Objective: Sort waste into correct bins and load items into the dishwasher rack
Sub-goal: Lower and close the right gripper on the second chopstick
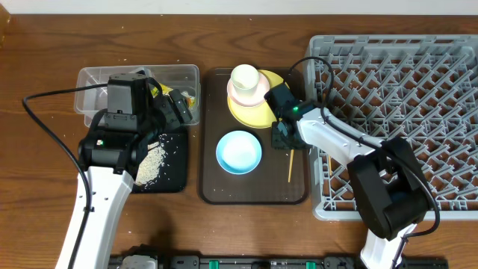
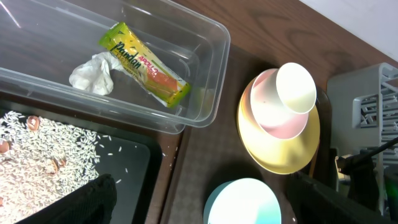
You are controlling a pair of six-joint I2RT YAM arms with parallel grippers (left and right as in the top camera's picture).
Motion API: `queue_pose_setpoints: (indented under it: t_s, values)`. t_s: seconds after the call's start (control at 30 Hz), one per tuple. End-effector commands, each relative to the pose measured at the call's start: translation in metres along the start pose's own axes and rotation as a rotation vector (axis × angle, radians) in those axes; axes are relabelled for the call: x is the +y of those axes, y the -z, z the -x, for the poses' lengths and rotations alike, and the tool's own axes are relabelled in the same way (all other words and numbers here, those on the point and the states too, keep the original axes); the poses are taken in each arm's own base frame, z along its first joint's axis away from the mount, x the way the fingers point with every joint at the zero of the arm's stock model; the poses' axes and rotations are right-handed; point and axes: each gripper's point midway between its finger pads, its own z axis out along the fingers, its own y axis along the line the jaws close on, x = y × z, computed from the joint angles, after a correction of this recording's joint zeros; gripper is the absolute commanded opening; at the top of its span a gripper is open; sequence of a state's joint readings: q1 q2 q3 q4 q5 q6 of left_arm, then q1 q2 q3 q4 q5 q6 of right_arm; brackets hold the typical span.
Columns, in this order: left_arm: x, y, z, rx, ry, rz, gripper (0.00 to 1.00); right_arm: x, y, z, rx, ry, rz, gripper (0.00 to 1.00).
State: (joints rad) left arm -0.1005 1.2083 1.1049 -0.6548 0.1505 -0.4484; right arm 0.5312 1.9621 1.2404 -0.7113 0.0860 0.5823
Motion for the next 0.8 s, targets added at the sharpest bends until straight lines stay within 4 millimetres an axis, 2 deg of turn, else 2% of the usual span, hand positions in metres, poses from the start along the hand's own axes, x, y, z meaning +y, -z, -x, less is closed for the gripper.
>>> queue_pose_setpoints:
  t_s: [0.0,0.13,0.27,0.4,0.63,0.77]
  values:
    - [-0.0001,0.0026,0.0043,-0.012,0.000,0.003,0.90,-0.0102,-0.0219,-0.0267,0.100,0.011,-0.036,0.37]
    - [-0.0001,0.0026,0.0043,-0.012,0.000,0.003,0.90,-0.0154,-0.0221,-0.0228,0.079,0.012,-0.066,0.33]
    - [-0.0001,0.0026,0.0043,-0.012,0.000,0.003,0.90,-0.0148,-0.0222,-0.0210,0.071,0.011,-0.064,0.21]
    - [-0.0001,0.0026,0.0043,-0.012,0.000,0.003,0.90,-0.0149,-0.0222,-0.0210,0.071,0.012,-0.064,0.14]
    - [-0.0001,0.0026,0.0043,-0.012,0.000,0.003,0.90,-0.0151,-0.0223,-0.0213,0.072,0.012,-0.065,0.11]
    - [-0.0001,0.0026,0.0043,-0.012,0.000,0.003,0.91,-0.0158,-0.0222,-0.0222,0.075,0.012,-0.068,0.19]
